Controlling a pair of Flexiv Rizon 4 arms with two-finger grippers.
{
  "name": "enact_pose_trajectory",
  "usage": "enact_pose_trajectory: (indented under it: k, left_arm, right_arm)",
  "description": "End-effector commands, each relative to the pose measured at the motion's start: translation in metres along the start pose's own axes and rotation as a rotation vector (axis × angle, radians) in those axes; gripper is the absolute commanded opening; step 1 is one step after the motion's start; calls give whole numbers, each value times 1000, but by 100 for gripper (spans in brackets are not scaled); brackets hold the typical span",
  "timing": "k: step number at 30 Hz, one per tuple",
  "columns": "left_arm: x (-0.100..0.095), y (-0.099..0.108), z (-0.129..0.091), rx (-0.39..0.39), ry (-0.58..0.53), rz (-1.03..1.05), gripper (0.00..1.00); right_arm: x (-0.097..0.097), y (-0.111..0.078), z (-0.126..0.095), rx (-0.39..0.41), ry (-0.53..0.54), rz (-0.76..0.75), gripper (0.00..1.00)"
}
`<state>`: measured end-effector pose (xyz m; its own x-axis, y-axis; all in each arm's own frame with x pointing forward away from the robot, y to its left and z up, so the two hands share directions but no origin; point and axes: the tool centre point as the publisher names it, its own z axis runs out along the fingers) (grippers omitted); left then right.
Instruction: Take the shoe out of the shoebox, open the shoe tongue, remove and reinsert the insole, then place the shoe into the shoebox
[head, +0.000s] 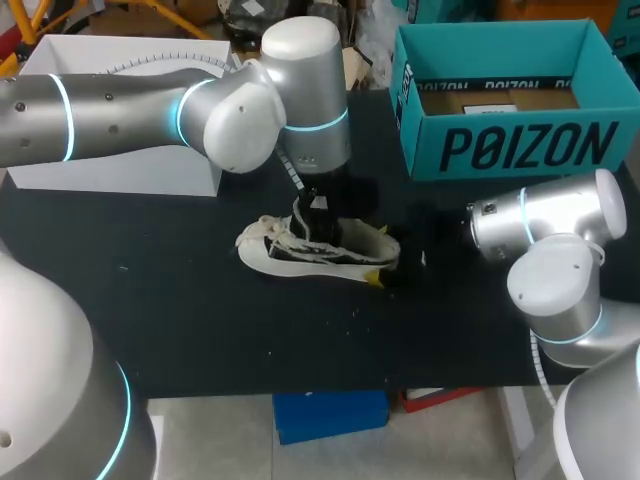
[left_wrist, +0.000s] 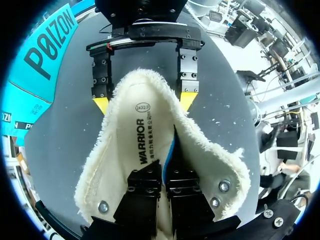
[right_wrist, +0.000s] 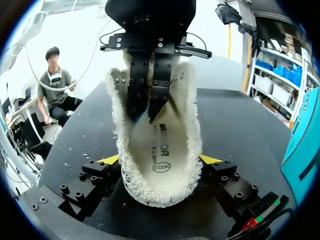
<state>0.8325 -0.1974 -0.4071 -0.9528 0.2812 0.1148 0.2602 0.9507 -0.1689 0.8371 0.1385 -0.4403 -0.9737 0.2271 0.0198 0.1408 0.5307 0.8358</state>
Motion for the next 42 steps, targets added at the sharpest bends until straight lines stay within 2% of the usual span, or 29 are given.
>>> enact_pose_trajectory:
  k: [1, 16, 25, 31, 38, 42]
  left_arm:
    - [7, -5, -16, -4, -24, -4, 0]
    - [12, -5, -43, 12, -91, -2, 0]
    - [12, -4, -48, 20, -116, 2, 0]
    - [3, -9, -35, 28, -100, 25, 0]
    - [-2, -16, -15, 85, -95, 143, 0]
    - [3, -21, -12, 103, -121, 217, 18]
  right_arm:
    - [0, 0, 7, 1, -1, 0, 0]
    - [0, 0, 7, 1, -1, 0, 0]
    - [0, 0, 7, 1, -1, 0, 0]
    - [0, 0, 7, 1, -1, 0, 0]
    - [0, 0, 7, 1, -1, 0, 0]
    - [0, 0, 7, 1, -1, 0, 0]
